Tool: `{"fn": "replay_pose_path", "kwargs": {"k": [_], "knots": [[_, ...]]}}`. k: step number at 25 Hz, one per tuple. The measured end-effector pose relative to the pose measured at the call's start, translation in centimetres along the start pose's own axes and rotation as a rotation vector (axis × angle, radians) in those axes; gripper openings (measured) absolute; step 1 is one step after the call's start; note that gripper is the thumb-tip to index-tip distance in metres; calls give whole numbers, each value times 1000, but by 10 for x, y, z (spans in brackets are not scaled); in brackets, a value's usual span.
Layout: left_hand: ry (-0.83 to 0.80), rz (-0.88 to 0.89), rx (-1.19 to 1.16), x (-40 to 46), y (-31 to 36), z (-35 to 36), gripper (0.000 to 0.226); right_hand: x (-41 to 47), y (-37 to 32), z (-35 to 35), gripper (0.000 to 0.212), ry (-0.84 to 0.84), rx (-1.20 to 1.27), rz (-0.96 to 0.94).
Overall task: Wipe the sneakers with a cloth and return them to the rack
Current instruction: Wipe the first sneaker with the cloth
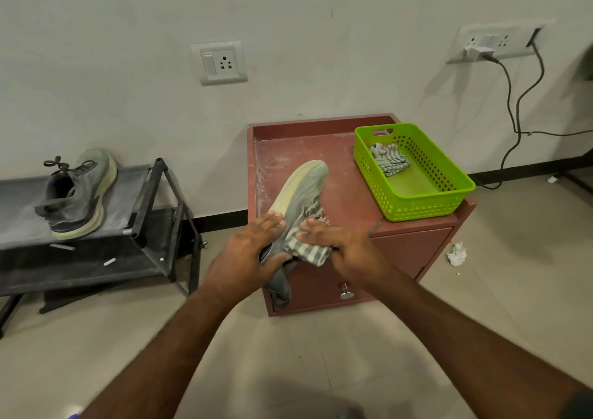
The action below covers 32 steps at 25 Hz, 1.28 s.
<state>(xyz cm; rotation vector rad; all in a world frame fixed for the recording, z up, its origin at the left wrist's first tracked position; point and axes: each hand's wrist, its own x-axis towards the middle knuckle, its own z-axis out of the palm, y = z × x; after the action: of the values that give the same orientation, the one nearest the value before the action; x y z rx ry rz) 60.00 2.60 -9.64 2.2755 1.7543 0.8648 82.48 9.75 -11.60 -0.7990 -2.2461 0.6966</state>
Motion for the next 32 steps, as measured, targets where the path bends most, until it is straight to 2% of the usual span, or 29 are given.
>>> {"fn": "replay_pose_path", "kwargs": {"k": [1,2,4,5,6,8,9,10,13,14,16,19,20,21,23,25,26,27,28,30,32], "knots": [[-5,1,8,0,1,1,67,2,3,0,65,-20,-9,-1],[-7,-2,12,0,2,1,68,8,9,-4,60,42,6,68],[-9,9,26,-1,2,1,69,21,13,-21,50,298,10,222],[-21,23,35,-1,1,0,69,25,10,-26,49,388,11,207],[-35,37,42,-2,1,0,68,30,4,-29,51,405,-3,125],[-47,50,56,-3,1,1,67,37,-8,-19,55,260,-55,-63],[-43,57,63,-3,1,2,66,40,-5,-11,56,187,-88,-99],[-33,63,63,-2,2,3,65,43,4,-8,57,185,-109,-67],[-15,67,47,-4,0,5,64,52,38,-27,60,459,-84,290],[-21,70,48,-5,0,5,63,50,38,-34,63,514,-72,335],[-45,82,55,-7,0,7,62,49,18,-37,65,471,-52,207],[-52,95,69,-6,3,9,61,53,-17,-14,61,208,-72,-16],[-47,96,77,-5,4,9,61,57,-14,-10,62,200,-93,-28],[-45,93,80,-4,5,9,61,60,-3,-11,62,262,-90,13],[-46,83,67,-3,6,8,61,58,24,-25,56,466,-55,275],[-45,84,56,-5,5,7,63,49,38,-43,53,532,-48,521],[-45,92,53,-6,4,7,63,46,36,-46,53,538,-31,553],[-39,97,48,-6,2,7,63,45,27,-44,53,547,-10,499],[-31,96,45,-6,0,6,62,46,13,-40,54,541,13,367],[-26,91,46,-4,-1,6,62,53,-10,-28,56,452,29,137],[-27,98,49,-3,1,7,64,56,2,-12,58,442,18,144]]}}
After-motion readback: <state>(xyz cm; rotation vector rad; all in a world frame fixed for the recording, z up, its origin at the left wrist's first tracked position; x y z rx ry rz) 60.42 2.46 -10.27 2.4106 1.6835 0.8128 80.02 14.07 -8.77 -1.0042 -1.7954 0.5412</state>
